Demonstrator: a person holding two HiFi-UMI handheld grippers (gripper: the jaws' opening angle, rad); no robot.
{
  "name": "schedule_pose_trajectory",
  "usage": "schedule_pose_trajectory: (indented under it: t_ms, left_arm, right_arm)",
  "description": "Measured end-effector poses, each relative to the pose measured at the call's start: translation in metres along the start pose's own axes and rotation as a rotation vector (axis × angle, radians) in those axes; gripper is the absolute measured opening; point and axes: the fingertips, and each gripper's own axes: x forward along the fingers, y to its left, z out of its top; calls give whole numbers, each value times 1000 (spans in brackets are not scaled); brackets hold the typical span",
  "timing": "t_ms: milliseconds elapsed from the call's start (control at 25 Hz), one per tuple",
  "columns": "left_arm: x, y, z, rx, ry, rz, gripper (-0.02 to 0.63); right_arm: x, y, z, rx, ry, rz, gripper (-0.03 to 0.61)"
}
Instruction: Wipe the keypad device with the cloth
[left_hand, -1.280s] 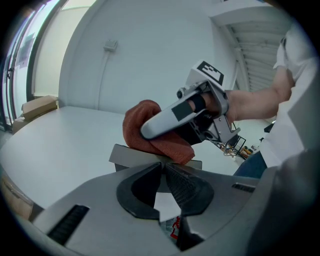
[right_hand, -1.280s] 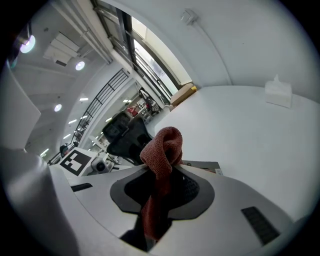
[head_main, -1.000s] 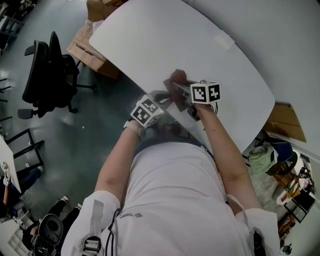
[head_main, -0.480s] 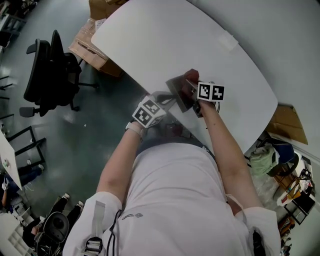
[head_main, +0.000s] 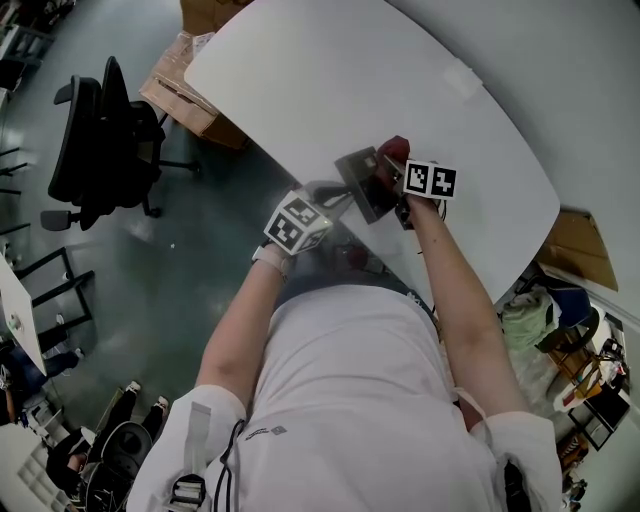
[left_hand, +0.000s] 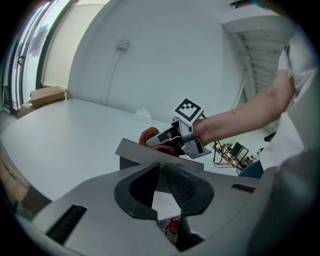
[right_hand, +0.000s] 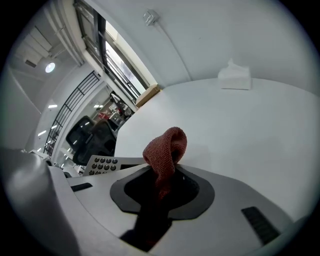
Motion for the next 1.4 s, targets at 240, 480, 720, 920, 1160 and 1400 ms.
schedule_pose_trajectory:
  t_ms: [240, 480, 720, 920, 1160, 1400]
  left_arm:
    - [-11, 14, 11, -70, -62, 37, 37]
    - [-5, 19, 24, -53, -74, 57, 37]
    - [0, 19, 26, -57, -75, 48, 37]
    - [-1, 18, 26, -45, -77, 46, 37]
    - [0, 21, 24, -51, -78, 44, 37]
    - [1, 21, 23, -64, -89, 45, 37]
  right_arm:
    - [-10, 16, 10, -25, -39, 31, 95]
    - [-24, 83, 28, -79, -69, 195, 95]
    - [-20, 126, 31, -154, -44, 284, 95]
    - [-12, 117, 25, -151, -35, 264, 95]
    - [1, 87, 24, -96, -47, 205, 95]
    - [9, 55, 27, -92, -38, 123, 95]
